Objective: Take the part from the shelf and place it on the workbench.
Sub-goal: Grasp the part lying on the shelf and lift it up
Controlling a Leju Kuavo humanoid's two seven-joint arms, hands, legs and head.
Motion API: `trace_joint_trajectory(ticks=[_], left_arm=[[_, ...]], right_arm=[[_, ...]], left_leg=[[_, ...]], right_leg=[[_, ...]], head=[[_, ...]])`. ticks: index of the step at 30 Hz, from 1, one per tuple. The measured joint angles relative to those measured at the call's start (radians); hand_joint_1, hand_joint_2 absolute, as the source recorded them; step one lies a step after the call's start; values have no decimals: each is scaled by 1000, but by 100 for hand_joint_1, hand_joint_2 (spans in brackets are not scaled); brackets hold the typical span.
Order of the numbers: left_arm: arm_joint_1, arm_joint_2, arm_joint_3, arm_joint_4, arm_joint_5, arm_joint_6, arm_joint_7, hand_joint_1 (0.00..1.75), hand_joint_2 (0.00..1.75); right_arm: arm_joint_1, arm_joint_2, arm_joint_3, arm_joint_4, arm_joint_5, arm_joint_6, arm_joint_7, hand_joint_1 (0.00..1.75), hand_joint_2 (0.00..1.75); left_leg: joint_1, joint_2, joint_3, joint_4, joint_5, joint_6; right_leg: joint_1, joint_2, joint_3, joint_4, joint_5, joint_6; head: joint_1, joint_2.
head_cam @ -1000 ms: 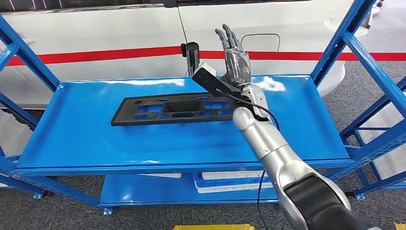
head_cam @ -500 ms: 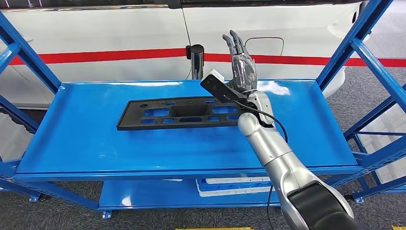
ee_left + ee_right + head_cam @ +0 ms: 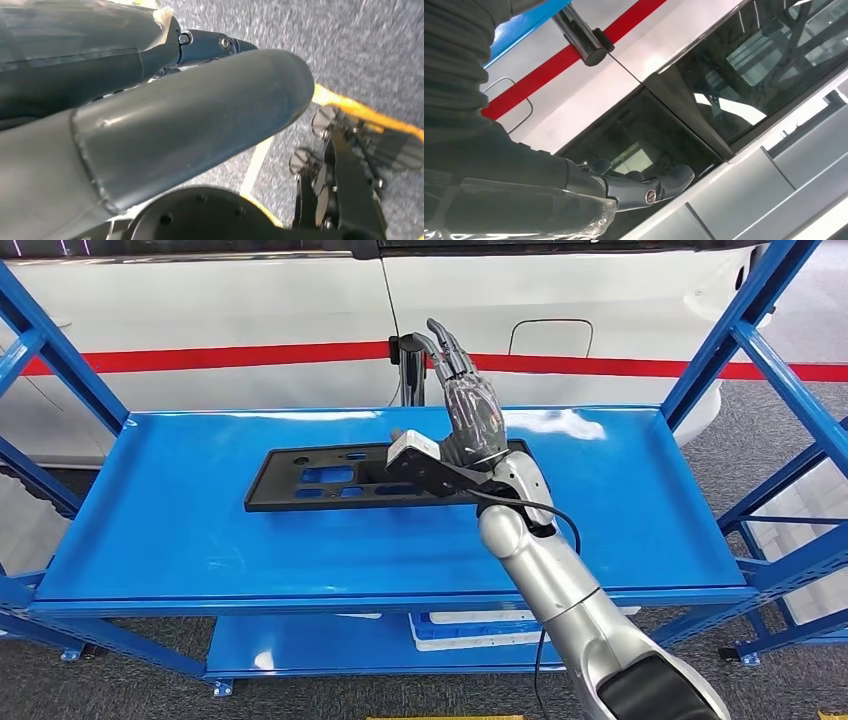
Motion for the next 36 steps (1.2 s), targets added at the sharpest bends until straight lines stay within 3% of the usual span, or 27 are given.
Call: trace_joint_trajectory(ticks=[13, 19, 30, 36], left_arm=[[-2, -7, 56, 0, 31, -6, -50, 0, 0], [-2, -8, 64, 0, 31, -6, -53, 0, 0], [-2, -8, 78, 0, 49, -9, -91, 0, 0], [-4, -14, 119, 0, 90, -29, -155, 0, 0]], right_arm=[[133, -66, 132, -213, 106, 63, -15, 0, 175], [151, -81, 165, -253, 111, 68, -12, 0, 175], [155, -90, 208, -260, 157, 110, -1, 0, 175], [131, -56, 263, -125, 223, 108, 47, 0, 175]], left_leg=[[3, -1, 3, 0, -1, 0], [3, -1, 4, 0, -1, 0], [3, -1, 5, 0, -1, 0], [3, -1, 5, 0, -1, 0]], right_leg=[[2, 0, 3, 0, -1, 0], [2, 0, 5, 0, -2, 1], [2, 0, 6, 0, -2, 2], [2, -1, 6, 0, -2, 2]], head=[[0, 0], [0, 0], [0, 0], [0, 0]])
